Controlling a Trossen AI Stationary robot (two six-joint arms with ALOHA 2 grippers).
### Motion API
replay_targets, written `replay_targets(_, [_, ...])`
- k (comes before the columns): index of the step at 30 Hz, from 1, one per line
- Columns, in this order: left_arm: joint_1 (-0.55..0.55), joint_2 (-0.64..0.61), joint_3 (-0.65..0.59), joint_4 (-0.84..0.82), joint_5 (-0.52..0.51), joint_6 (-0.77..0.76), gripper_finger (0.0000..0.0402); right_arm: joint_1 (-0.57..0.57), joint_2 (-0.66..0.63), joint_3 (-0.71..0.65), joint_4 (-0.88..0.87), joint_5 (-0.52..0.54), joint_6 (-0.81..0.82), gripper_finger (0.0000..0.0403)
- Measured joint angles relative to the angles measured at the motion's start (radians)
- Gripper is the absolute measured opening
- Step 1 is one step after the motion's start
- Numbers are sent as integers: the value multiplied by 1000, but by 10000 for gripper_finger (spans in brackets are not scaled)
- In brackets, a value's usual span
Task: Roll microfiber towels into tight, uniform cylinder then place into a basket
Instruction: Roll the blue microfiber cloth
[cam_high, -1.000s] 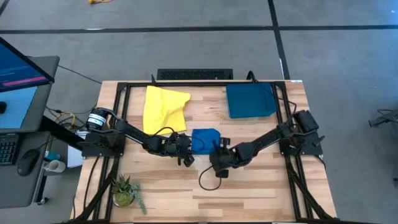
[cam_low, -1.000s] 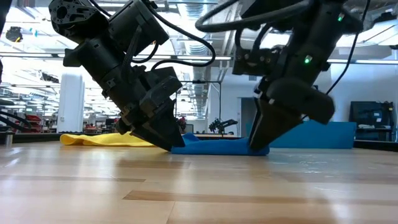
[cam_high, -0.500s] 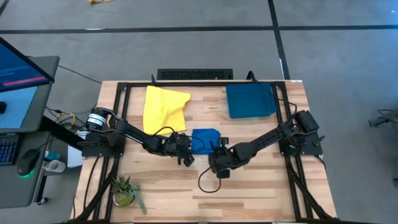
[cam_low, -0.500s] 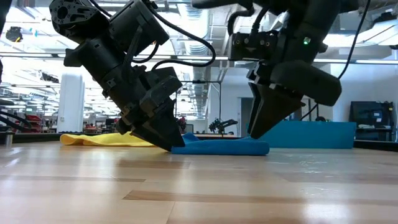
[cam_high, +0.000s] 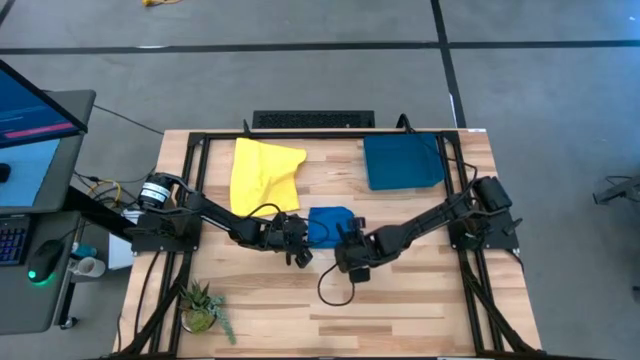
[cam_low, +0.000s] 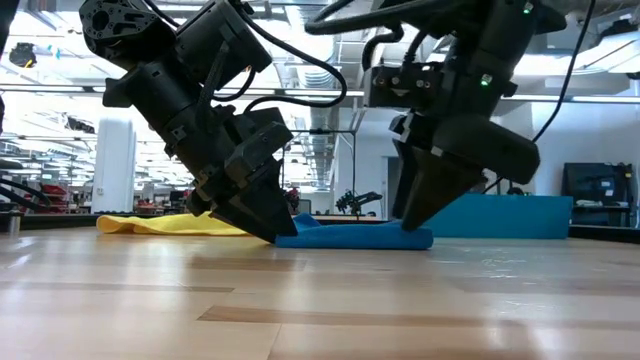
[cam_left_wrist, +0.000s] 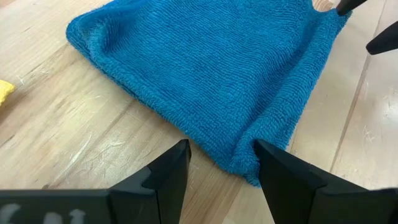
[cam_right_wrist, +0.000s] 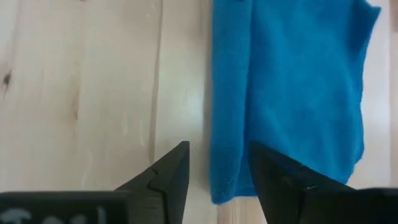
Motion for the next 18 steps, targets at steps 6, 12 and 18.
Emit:
replay_targets(6, [0,0,0,0,0,0,178,-2,0,0,14,-13,-7,171])
replay_targets(12, [0,0,0,0,1,0,178,-22,0,0,16,-10,4,165])
replay_targets(18, [0,0,0,0,1,0,178,-40,0,0,16,-11,28,164])
